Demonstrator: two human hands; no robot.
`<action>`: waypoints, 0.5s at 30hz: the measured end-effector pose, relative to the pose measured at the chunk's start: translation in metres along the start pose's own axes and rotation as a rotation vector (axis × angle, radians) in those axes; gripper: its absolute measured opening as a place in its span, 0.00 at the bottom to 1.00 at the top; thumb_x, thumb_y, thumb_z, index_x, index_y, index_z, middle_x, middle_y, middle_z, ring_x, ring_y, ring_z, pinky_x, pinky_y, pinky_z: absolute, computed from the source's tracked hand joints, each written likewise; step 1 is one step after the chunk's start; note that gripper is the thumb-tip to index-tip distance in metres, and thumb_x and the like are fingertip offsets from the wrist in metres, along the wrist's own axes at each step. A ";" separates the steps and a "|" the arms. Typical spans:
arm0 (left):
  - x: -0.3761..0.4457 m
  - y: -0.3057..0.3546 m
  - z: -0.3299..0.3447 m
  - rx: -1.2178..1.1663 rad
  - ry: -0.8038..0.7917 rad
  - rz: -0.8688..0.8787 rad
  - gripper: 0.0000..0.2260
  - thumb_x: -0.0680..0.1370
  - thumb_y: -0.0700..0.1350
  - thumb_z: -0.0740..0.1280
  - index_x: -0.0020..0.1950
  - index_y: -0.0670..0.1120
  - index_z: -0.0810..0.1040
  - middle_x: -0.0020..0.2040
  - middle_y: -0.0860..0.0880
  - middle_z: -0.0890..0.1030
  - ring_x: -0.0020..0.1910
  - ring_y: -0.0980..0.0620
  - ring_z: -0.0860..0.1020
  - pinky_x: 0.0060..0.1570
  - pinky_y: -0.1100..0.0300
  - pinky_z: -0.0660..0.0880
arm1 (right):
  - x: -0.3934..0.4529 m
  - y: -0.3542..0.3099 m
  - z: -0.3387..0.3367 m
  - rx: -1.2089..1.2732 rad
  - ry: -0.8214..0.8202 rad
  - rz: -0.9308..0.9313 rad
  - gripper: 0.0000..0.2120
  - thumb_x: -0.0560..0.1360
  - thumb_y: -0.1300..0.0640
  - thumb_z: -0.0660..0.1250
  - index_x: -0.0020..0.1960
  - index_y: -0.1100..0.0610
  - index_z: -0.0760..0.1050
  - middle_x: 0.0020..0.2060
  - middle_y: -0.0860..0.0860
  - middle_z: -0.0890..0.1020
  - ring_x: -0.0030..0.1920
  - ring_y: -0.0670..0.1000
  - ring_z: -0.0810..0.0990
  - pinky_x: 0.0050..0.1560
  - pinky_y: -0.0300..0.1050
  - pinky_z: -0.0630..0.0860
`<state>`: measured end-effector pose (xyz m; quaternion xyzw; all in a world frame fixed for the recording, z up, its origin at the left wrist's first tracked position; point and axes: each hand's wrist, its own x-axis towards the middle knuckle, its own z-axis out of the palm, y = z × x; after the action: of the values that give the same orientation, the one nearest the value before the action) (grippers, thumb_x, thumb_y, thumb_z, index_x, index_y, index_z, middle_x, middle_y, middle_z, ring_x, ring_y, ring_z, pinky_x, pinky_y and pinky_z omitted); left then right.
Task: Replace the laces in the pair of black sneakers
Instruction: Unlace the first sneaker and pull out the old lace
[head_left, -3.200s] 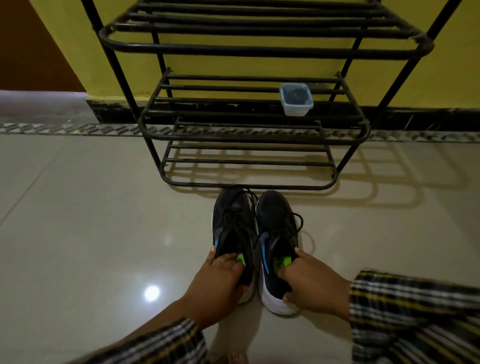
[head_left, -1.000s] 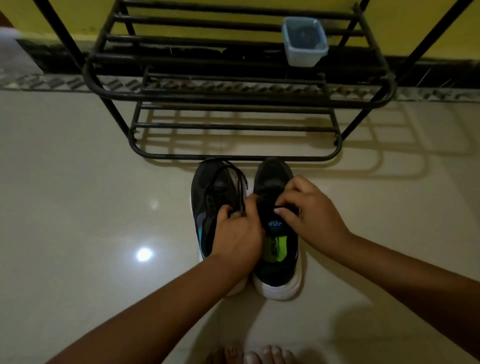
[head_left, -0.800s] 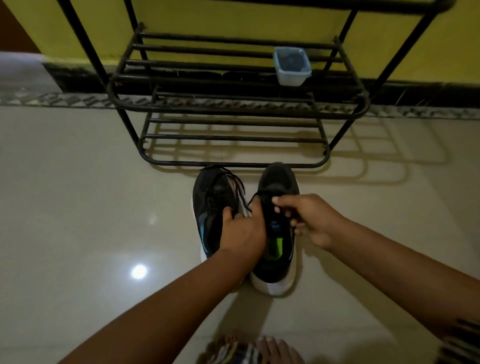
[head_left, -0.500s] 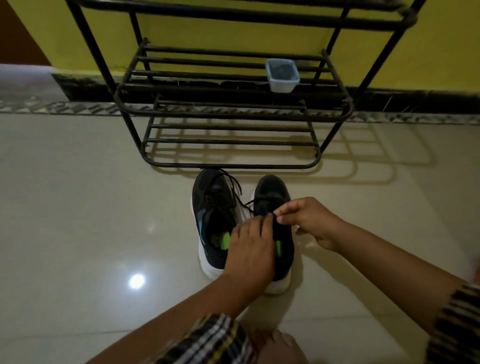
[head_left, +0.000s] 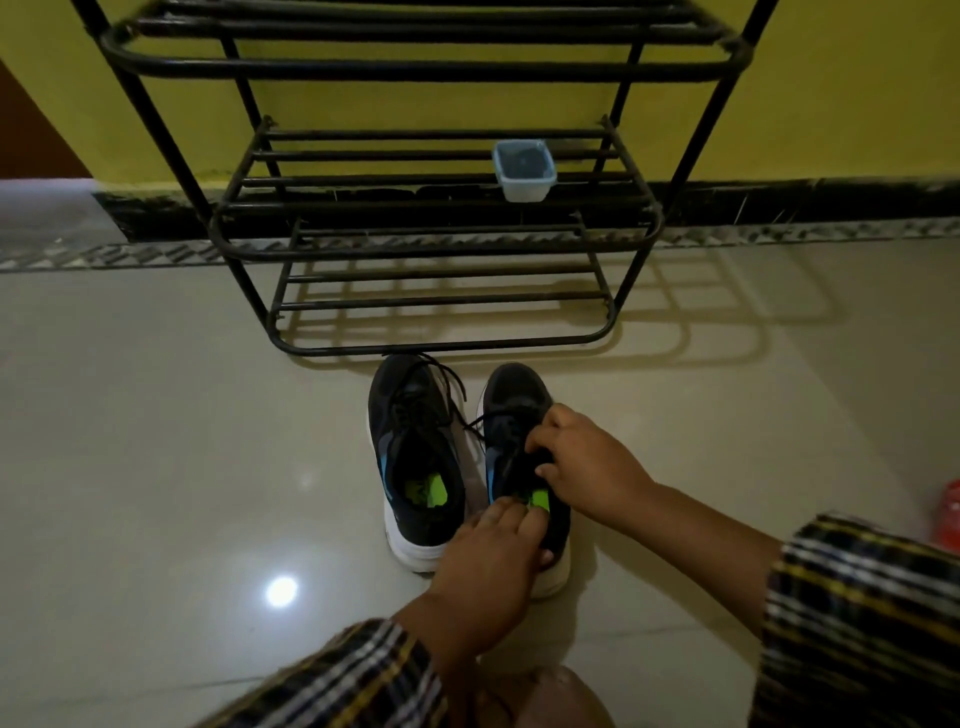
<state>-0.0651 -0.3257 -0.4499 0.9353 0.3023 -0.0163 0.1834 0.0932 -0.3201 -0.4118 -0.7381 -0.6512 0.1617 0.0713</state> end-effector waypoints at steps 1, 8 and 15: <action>0.000 0.000 0.001 -0.012 0.015 0.000 0.16 0.80 0.51 0.52 0.64 0.47 0.67 0.63 0.47 0.73 0.67 0.46 0.68 0.60 0.54 0.67 | 0.001 0.002 0.001 -0.029 -0.001 -0.016 0.14 0.76 0.56 0.65 0.61 0.52 0.73 0.56 0.51 0.70 0.58 0.52 0.70 0.53 0.45 0.72; -0.001 -0.004 0.019 -0.076 0.233 0.027 0.11 0.72 0.53 0.55 0.51 0.52 0.71 0.46 0.53 0.80 0.52 0.51 0.80 0.46 0.60 0.78 | 0.008 0.009 0.012 0.021 0.118 -0.017 0.06 0.74 0.55 0.68 0.49 0.56 0.80 0.49 0.50 0.74 0.54 0.51 0.70 0.49 0.42 0.70; 0.000 -0.007 0.020 -0.069 0.249 0.063 0.11 0.73 0.52 0.55 0.52 0.52 0.69 0.47 0.52 0.80 0.52 0.50 0.80 0.44 0.60 0.78 | 0.020 -0.002 -0.022 1.387 -0.112 0.613 0.02 0.75 0.60 0.67 0.43 0.57 0.78 0.36 0.52 0.77 0.35 0.47 0.74 0.35 0.39 0.70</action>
<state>-0.0680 -0.3275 -0.4708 0.9322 0.2934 0.1162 0.1769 0.1006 -0.2980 -0.3934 -0.6626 -0.1690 0.5839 0.4377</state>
